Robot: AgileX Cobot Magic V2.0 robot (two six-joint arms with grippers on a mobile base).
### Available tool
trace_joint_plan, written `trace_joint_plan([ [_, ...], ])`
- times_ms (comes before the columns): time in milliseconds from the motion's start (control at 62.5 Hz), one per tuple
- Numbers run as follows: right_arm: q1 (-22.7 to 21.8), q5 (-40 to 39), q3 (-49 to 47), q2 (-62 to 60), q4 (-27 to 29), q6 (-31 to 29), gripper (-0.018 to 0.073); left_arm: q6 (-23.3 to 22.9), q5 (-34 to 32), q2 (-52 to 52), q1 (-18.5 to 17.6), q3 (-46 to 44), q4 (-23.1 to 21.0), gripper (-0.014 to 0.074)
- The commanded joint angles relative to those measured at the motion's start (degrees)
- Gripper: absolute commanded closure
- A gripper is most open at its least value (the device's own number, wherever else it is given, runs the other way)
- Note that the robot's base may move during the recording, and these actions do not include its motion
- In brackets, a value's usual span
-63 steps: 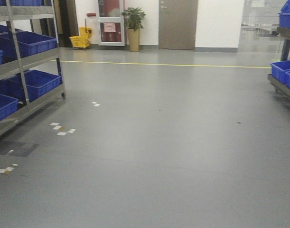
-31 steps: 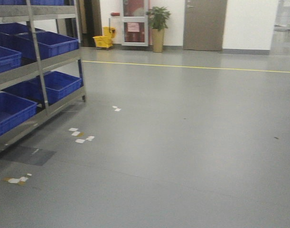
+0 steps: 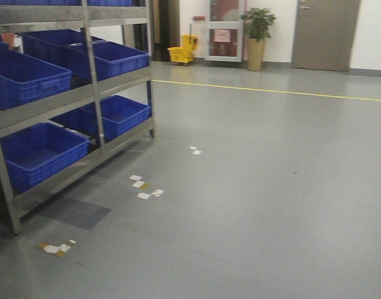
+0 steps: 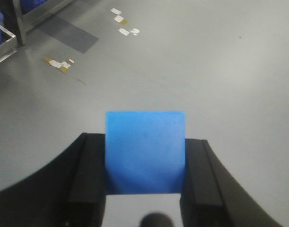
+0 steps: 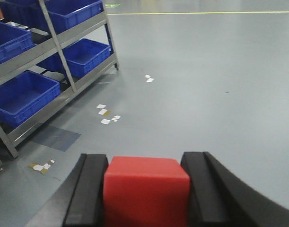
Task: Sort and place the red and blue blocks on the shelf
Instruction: 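Drive the base to the shelf of blue bins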
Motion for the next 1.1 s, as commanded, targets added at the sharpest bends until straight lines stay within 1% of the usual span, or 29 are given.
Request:
trace_joint_plan([
  [0, -0.4, -5.1, -1.7, 0.0, -0.6, -0.1, 0.0503, -0.5, -4.3, 0.2, 0.1, -1.7, -0.4, 0.0473],
  [1088, -0.4, -5.1, -1.7, 0.0, -0.6, -0.1, 0.0503, -0.5, -4.3, 0.2, 0.1, -1.7, -0.4, 0.0473],
])
